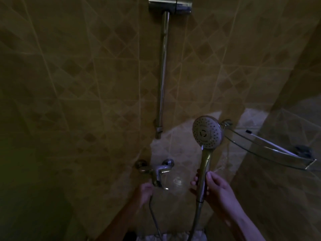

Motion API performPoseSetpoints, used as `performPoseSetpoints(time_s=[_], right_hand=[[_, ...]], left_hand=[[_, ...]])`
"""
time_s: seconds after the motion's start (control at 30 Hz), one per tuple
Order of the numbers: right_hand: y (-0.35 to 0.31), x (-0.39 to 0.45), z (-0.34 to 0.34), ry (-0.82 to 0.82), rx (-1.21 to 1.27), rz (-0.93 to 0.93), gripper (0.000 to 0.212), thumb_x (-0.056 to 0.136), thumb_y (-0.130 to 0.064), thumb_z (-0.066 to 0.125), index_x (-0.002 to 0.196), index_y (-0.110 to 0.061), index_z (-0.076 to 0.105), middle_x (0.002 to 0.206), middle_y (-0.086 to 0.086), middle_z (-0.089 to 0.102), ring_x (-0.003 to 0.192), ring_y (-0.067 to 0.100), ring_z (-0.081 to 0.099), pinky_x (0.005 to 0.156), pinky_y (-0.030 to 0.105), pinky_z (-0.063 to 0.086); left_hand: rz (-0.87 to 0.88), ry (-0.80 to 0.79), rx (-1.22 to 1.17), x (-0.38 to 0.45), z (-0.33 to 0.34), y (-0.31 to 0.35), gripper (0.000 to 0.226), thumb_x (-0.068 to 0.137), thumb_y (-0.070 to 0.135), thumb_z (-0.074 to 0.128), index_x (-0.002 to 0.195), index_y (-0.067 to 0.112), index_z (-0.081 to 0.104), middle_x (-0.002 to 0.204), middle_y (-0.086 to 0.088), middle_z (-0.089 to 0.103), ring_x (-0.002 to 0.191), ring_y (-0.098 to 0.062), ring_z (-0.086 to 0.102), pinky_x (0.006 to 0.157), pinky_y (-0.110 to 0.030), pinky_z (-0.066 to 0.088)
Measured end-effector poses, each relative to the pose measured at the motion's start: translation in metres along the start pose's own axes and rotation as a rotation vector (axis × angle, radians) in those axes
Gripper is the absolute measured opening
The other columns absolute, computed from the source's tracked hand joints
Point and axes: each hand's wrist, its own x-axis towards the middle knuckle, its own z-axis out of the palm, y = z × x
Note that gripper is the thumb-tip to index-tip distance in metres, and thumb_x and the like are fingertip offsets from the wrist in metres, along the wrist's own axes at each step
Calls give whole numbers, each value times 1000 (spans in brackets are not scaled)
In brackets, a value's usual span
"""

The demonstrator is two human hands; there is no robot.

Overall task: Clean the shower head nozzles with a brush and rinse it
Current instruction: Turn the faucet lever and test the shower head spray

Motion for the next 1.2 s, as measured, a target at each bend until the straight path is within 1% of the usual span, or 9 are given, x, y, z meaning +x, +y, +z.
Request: performPoseSetpoints(time_s=[0.07,0.2,0.33,0.47,0.63,0.73,0.83,0.97,1.2], right_hand=[[5,-4,-6,32,20,-16,24,85,-27,58,90,-6,68,86,18,69,80,27,69,75,42,60],[16,-10,-18,101,47,-21,26,88,-23,57,98,0,59,92,20,70,79,30,70,68,44,59],[31,-10,-34,164,105,20,24,86,-23,60,95,-1,55,89,25,67,70,34,66,60,42,56],[51,-14,-51,144,289,109,22,86,-29,62,84,-11,50,64,15,50,53,29,56,50,37,50],[61,-21,-71,229,331,213,21,88,-32,63,87,-16,49,60,10,49,40,18,46,38,26,43],[59,-21,-92,296,156,216,28,80,-36,69,95,-18,53,61,6,50,41,14,44,38,23,39],[60,-22,-112,246,84,263,51,77,-54,68,105,-13,58,59,5,45,49,19,45,48,29,39],[62,-21,-129,198,174,322,70,67,-78,63,95,-14,69,63,7,50,55,21,48,56,32,43],[82,-41,-131,394,-46,224,49,74,-62,66,88,-15,69,69,9,60,63,22,58,67,36,48]], left_hand=[[-80,-64,-123,-2,20,-13,8,95,15,57,101,13,62,108,-12,65,96,-20,60,77,-28,46],[-230,-143,-367,7,37,-20,60,96,53,43,145,18,39,144,-7,48,134,-30,44,111,-49,36],[-307,-192,-599,36,48,-22,51,96,57,34,115,16,60,111,-7,63,89,-16,67,66,-32,57],[-346,-149,-674,53,60,-24,45,97,50,37,87,13,60,94,-9,61,84,-18,56,65,-33,40],[-377,-145,-730,60,67,-30,50,95,55,38,83,12,60,86,-7,64,75,-18,58,50,-27,51],[-336,-107,-737,62,72,-33,55,95,55,37,90,7,62,87,-9,64,72,-19,59,63,-32,44],[-294,-75,-671,62,77,-38,65,95,59,33,125,6,56,109,-9,60,100,-21,57,85,-33,42],[-289,-27,-601,55,78,-33,70,93,63,32,136,10,48,151,-9,40,142,-23,33,115,-37,28],[-273,-91,-583,51,66,-24,73,95,59,33,143,3,38,150,-16,40,139,-27,37,117,-40,29]])
